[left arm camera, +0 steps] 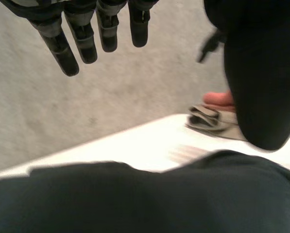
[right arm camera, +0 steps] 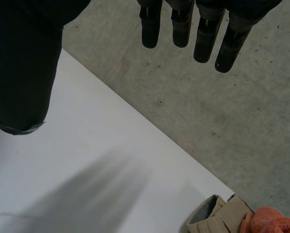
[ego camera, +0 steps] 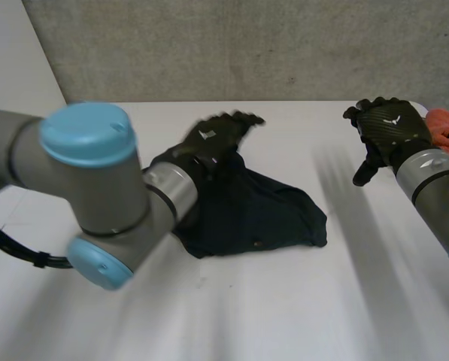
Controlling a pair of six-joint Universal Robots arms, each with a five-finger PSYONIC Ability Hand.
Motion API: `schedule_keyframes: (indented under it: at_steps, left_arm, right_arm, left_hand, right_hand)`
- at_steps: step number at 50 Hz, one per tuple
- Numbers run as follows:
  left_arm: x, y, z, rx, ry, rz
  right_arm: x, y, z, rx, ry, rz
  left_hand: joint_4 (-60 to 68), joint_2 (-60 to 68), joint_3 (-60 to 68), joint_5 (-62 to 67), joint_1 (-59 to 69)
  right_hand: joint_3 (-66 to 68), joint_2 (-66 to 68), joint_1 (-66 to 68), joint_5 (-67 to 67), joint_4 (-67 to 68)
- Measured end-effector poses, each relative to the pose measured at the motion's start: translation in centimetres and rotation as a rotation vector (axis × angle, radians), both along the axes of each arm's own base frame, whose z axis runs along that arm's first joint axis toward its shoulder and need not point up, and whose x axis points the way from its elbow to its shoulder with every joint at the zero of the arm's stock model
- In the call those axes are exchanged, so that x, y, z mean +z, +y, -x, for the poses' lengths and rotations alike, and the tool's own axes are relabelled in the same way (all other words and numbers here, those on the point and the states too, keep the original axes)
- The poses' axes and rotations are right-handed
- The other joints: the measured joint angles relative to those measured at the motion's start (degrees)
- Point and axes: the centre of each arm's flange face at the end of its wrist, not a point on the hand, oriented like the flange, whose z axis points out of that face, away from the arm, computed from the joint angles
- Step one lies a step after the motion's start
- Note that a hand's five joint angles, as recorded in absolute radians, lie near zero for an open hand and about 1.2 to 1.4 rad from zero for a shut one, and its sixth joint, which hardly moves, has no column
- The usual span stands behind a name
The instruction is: Fold the laundry.
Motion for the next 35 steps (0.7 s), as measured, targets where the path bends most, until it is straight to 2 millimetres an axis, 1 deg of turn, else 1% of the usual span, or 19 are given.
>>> schedule_keyframes:
  at_steps: [1,3,4,5,7,8,11,13,15,17,19,20,24,26,28,29,32,34,35]
  left_arm:
    - [0.6,-0.5,-0.5,0.015,0.004,0.016]
    - [0.6,-0.5,-0.5,0.015,0.004,0.016]
    - [2.5,-2.8,-2.7,0.084,-0.002,0.082]
    - [2.8,-3.2,-3.1,0.097,-0.007,0.096]
    - [3.6,-4.9,-4.8,0.142,-0.045,0.147]
    - [3.8,-6.0,-5.9,0.164,-0.082,0.183]
    - [3.5,-7.5,-7.3,0.175,-0.166,0.233]
    - [2.7,-8.3,-7.9,0.157,-0.232,0.252]
    - [1.9,-8.7,-8.1,0.131,-0.281,0.260]
    - [0.1,-9.1,-8.1,0.066,-0.359,0.261]
    - [-0.7,-9.2,-8.0,0.037,-0.384,0.258]
    - [-1.5,-9.2,-7.8,0.006,-0.404,0.252]
    - [-3.2,-9.3,-7.4,-0.043,-0.431,0.237]
    - [-4.4,-9.5,-6.9,-0.071,-0.443,0.231]
    - [-5.0,-9.7,-6.6,-0.083,-0.449,0.231]
    - [-5.3,-9.8,-6.3,-0.091,-0.453,0.234]
    - [-5.8,-10.1,-5.9,-0.102,-0.458,0.243]
    - [-6.4,-10.3,-5.2,-0.116,-0.463,0.257]
    - [-6.4,-10.4,-5.1,-0.118,-0.463,0.259]
  right_arm:
    - [0.1,0.0,0.0,0.000,0.000,-0.001]
    - [0.1,0.0,0.0,0.000,0.000,-0.001]
    - [1.0,0.6,0.2,-0.001,-0.001,-0.046]
    - [1.0,0.7,0.2,-0.001,-0.002,-0.056]
    - [1.2,1.2,0.3,-0.003,-0.015,-0.113]
    - [1.1,1.7,0.4,-0.005,-0.040,-0.170]
    - [0.8,2.4,0.4,-0.011,-0.100,-0.270]
    - [0.3,2.9,0.4,-0.017,-0.155,-0.341]
    - [-0.2,3.3,0.4,-0.024,-0.203,-0.397]
    - [-1.3,3.8,0.4,-0.033,-0.280,-0.479]
    - [-1.9,3.9,0.4,-0.036,-0.312,-0.512]
    - [-2.7,4.0,0.3,-0.039,-0.336,-0.538]
    - [-4.5,3.8,0.1,-0.045,-0.367,-0.578]
    - [-6.0,3.6,0.0,-0.053,-0.373,-0.602]
    - [-6.9,3.4,-0.1,-0.060,-0.372,-0.613]
    - [-7.7,3.3,-0.1,-0.068,-0.369,-0.625]
    - [-8.7,3.0,-0.3,-0.077,-0.365,-0.636]
    - [-9.8,2.8,-0.7,-0.080,-0.362,-0.641]
    - [-9.9,2.8,-0.8,-0.079,-0.362,-0.640]
  left_hand:
    - [0.0,0.0,0.0,0.0,0.0]
    - [0.0,0.0,0.0,0.0,0.0]
    - [0.0,0.0,0.0,0.0,0.0]
    - [0.0,0.0,0.0,0.0,0.0]
    - [0.0,0.0,0.0,0.0,0.0]
    - [0.0,0.0,0.0,0.0,0.0]
    - [0.0,0.0,0.0,0.0,0.0]
    - [0.0,0.0,0.0,0.0,0.0]
    - [0.0,0.0,0.0,0.0,0.0]
    - [0.0,0.0,0.0,0.0,0.0]
    - [0.0,0.0,0.0,0.0,0.0]
    - [0.0,0.0,0.0,0.0,0.0]
    - [0.0,0.0,0.0,0.0,0.0]
    - [0.0,0.0,0.0,0.0,0.0]
    - [0.0,0.0,0.0,0.0,0.0]
    - [0.2,0.3,0.2,0.1,0.5]
    - [2.3,2.4,1.7,1.5,3.2]
    - [8.5,8.4,7.8,7.6,10.1]
    - [12.5,12.4,11.7,11.5,14.5]
  right_hand:
    - [0.0,0.0,0.0,0.0,0.0]
    - [0.0,0.0,0.0,0.0,0.0]
    - [0.0,0.0,0.0,0.0,0.0]
    - [0.0,0.0,0.0,0.0,0.0]
    - [0.0,0.0,0.0,0.0,0.0]
    - [0.0,0.0,0.0,0.0,0.0]
    - [0.0,0.0,0.0,0.0,0.0]
    - [0.0,0.0,0.0,0.0,0.0]
    - [0.0,0.0,0.0,0.0,0.0]
    - [0.0,0.0,0.0,0.0,0.0]
    - [0.0,0.0,0.0,0.0,0.0]
    - [0.0,0.0,0.0,0.0,0.0]
    - [0.0,0.0,0.0,0.0,0.0]
    - [0.0,0.0,0.0,0.0,0.0]
    - [0.0,0.0,0.0,0.0,0.0]
    - [0.0,0.0,0.0,0.0,0.0]
    - [0.0,0.0,0.0,0.0,0.0]
    - [0.4,0.7,0.5,0.3,0.3]
    - [0.4,0.7,0.5,0.3,0.3]
